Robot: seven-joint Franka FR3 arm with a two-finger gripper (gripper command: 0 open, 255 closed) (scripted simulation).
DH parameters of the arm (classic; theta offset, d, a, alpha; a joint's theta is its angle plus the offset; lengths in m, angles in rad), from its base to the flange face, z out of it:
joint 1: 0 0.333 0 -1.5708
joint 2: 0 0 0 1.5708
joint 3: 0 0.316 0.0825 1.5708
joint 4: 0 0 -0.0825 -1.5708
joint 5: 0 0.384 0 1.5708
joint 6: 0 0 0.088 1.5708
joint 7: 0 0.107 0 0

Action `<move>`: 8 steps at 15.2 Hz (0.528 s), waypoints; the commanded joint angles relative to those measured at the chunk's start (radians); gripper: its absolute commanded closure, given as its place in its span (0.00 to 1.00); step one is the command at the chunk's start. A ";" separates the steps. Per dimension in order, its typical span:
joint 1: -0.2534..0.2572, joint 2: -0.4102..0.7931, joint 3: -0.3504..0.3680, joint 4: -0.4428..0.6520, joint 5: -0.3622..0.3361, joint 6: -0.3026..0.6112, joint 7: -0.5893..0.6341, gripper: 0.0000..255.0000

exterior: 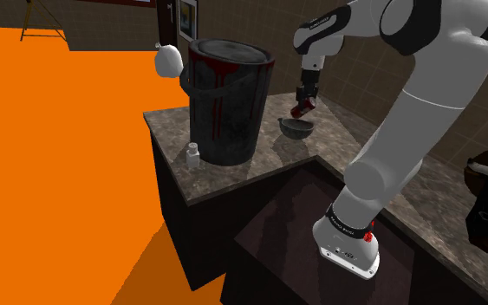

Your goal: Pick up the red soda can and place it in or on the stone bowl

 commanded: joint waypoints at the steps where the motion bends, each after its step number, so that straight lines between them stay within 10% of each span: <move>1: -0.001 0.013 -0.001 -0.010 0.005 0.023 -0.004 1.00; 8: -0.005 0.057 0.000 -0.059 0.023 0.112 -0.015 1.00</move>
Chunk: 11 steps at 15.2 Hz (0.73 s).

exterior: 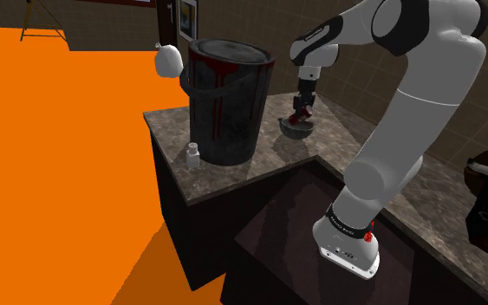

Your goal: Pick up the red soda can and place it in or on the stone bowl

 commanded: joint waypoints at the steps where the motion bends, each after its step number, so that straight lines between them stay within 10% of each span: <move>1: 0.000 0.006 0.000 -0.008 0.003 0.014 -0.002 1.00; 8: 0.000 0.006 0.000 -0.007 0.003 0.014 -0.002 1.00; 9: 0.000 0.006 0.000 -0.007 0.003 0.014 -0.002 0.00; 11: 0.000 0.006 0.000 -0.007 0.003 0.014 -0.002 0.00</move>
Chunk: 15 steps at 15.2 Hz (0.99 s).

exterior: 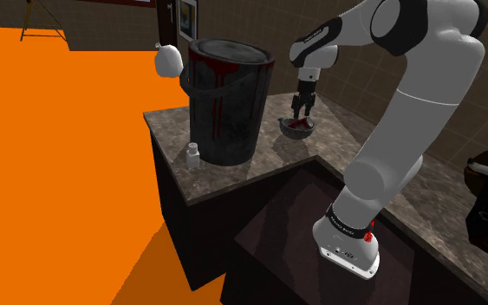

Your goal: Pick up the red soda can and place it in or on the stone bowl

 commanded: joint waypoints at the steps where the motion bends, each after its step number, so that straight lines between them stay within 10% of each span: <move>1: 0.000 0.000 0.000 0.000 0.000 0.000 0.000 0.00; 15: 0.002 -0.015 0.000 0.113 -0.006 -0.127 0.005 0.00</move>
